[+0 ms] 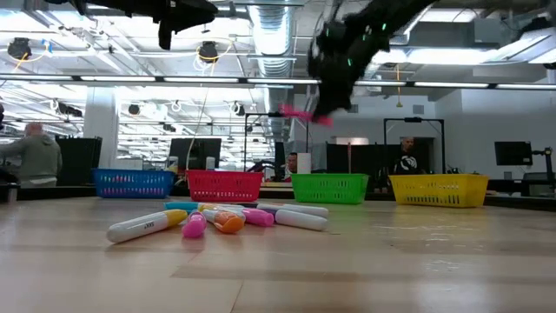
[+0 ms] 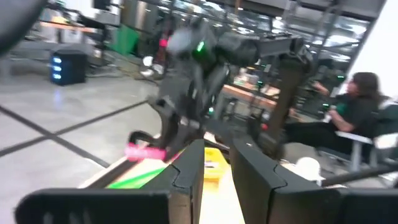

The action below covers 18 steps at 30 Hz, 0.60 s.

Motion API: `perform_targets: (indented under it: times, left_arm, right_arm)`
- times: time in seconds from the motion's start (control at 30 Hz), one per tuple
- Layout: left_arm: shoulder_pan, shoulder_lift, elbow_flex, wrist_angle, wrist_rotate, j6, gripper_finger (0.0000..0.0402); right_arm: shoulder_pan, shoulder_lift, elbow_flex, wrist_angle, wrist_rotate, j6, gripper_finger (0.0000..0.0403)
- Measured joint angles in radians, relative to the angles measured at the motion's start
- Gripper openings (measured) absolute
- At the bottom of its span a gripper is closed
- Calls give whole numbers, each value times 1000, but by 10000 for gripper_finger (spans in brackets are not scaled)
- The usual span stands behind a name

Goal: Pick & Place Markers
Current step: Put the large pink highlighter pen into the blue bin

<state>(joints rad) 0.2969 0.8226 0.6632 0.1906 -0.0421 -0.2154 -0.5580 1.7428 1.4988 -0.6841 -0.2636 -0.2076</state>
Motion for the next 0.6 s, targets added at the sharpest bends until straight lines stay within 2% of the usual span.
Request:
perform_targets:
  times: [0.13, 0.33, 0.6]
  left_arm:
    - [13, 2, 0, 2, 97, -7, 76]
    - [14, 5, 0, 9, 158, 20, 81]
    - [13, 5, 0, 16, 208, 35, 130]
  right_arm:
    - [80, -75, 0, 209, -22, 89, 57]
    - [201, -118, 2, 526, -25, 179, 57]
    - [312, -76, 1, 646, -19, 156, 57]
